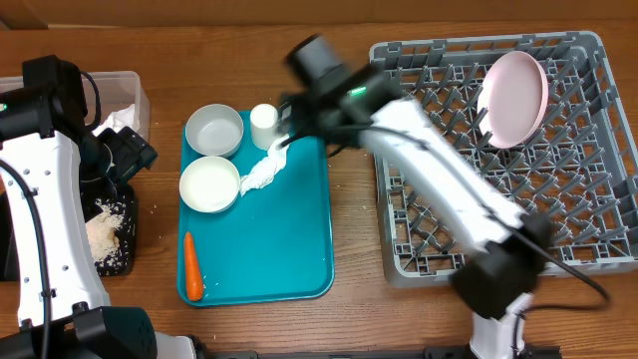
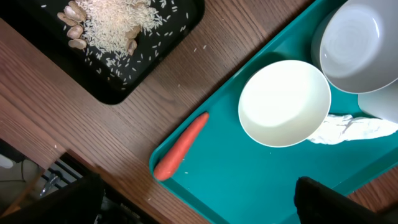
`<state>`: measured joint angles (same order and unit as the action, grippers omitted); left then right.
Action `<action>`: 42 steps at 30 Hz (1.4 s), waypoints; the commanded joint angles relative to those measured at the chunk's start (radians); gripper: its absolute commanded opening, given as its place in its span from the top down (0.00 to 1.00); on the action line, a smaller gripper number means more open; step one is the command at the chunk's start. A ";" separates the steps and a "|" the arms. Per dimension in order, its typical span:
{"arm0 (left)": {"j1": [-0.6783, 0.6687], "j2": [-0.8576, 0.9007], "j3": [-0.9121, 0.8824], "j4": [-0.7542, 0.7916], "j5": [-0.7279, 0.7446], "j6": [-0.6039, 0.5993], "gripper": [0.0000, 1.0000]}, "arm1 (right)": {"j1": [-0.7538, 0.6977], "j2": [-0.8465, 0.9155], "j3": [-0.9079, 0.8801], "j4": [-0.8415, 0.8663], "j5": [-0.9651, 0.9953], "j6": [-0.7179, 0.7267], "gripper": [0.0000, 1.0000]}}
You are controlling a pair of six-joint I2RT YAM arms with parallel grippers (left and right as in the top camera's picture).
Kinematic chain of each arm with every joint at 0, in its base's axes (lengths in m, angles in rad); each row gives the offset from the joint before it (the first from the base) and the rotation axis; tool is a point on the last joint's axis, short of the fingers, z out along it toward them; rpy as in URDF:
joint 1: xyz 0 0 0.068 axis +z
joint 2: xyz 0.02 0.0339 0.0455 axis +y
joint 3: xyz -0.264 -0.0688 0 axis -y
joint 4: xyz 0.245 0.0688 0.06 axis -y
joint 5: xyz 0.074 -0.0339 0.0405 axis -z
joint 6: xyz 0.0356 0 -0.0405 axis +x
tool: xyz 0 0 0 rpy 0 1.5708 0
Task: Sort waste into correct bins and load items into the dishwasher rack
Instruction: 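Carry the fork right and insert it into the dish rack, then reach the left gripper to the tissue on the teal tray and grasp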
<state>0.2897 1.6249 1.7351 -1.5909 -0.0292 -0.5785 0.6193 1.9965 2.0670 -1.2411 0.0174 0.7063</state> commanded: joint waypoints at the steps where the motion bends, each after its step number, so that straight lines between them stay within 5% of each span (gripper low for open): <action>1: 0.003 -0.015 0.004 -0.001 0.003 -0.020 0.00 | -0.150 -0.079 0.023 -0.043 0.066 0.000 0.00; 14: 0.003 -0.015 0.004 -0.001 0.003 -0.020 0.00 | -0.566 -0.083 0.021 -0.160 -0.019 0.001 0.00; 32: 0.003 -0.015 0.004 0.044 0.035 -0.057 0.00 | -0.626 -0.083 0.021 -0.160 -0.019 0.001 0.00; 37: 0.003 -0.015 0.004 0.010 0.271 -0.035 0.00 | -0.626 -0.083 0.021 -0.160 -0.019 0.001 0.00; 42: -0.062 -0.015 0.004 0.119 0.636 0.318 0.01 | -0.626 -0.083 0.021 -0.160 -0.019 0.001 0.00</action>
<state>0.2783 1.6249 1.7351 -1.4918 0.3214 -0.4835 -0.0067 1.9163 2.0819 -1.4059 0.0025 0.7063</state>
